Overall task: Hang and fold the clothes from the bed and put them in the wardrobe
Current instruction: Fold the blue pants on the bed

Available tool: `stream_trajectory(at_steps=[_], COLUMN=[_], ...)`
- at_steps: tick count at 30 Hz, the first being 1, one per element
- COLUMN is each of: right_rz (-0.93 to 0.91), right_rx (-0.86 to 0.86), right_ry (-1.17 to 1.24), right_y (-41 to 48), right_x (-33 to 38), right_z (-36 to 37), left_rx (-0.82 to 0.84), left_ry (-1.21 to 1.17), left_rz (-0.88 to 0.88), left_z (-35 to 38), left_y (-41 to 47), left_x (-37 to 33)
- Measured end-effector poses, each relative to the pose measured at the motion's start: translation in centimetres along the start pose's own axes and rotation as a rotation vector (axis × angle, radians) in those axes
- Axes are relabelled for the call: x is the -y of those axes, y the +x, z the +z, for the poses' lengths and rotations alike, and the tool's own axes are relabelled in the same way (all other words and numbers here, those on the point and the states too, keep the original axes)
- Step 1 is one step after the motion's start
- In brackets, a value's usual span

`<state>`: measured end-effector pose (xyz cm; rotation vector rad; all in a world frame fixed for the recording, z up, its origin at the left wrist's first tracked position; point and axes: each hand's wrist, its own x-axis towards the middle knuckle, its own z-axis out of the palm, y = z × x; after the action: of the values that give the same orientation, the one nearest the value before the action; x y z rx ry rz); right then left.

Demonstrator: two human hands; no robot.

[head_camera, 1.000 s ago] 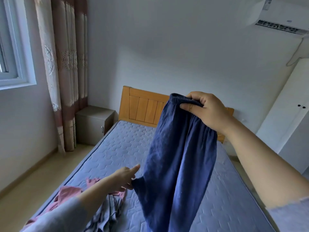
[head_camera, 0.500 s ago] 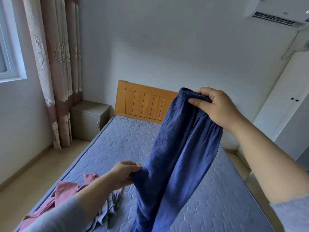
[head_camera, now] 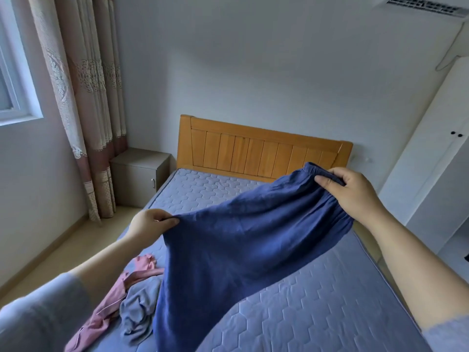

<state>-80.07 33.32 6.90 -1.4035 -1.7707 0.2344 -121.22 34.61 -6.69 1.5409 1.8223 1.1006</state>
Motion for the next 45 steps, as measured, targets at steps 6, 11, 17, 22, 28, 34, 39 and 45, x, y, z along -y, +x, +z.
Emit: stream_trajectory(at_steps=[6, 11, 17, 22, 28, 34, 39, 45], right_rz=[0.065, 0.060, 0.072, 0.058, 0.040, 0.094, 0.264, 0.515], right_rx=[0.038, 0.080, 0.182, 0.307, 0.406, 0.471, 0.450, 0.482], right_ry=[-0.049, 0.006, 0.071, 0.093, 0.149, 0.156, 0.089, -0.053], right_y=[-4.1, -8.4, -13.8, -18.6, -22.8, -25.3, -27.1, -31.8], right_x=[-1.0, 2.6, 10.9, 17.9, 23.2, 22.9, 16.1, 0.2], right_z=[2.6, 6.0, 13.4, 21.3, 28.0, 32.0, 33.7, 34.6], left_rx=[-0.001, -0.125, -0.173, -0.263, -0.361, -0.371, -0.282, -0.027], left_ry=[-0.321, -0.290, -0.239, -0.222, -0.239, -0.260, -0.178, 0.014], left_rz=[-0.162, -0.114, -0.200, -0.282, -0.379, -0.448, -0.488, -0.516], left_z=[-0.9, -4.6, -13.8, -22.6, -29.6, -30.6, -24.1, -7.7], left_y=[-2.9, -5.8, -12.7, -19.2, -24.2, -25.9, -24.0, -20.2], left_x=[3.2, 6.2, 13.7, 21.5, 27.6, 30.8, 32.7, 36.4])
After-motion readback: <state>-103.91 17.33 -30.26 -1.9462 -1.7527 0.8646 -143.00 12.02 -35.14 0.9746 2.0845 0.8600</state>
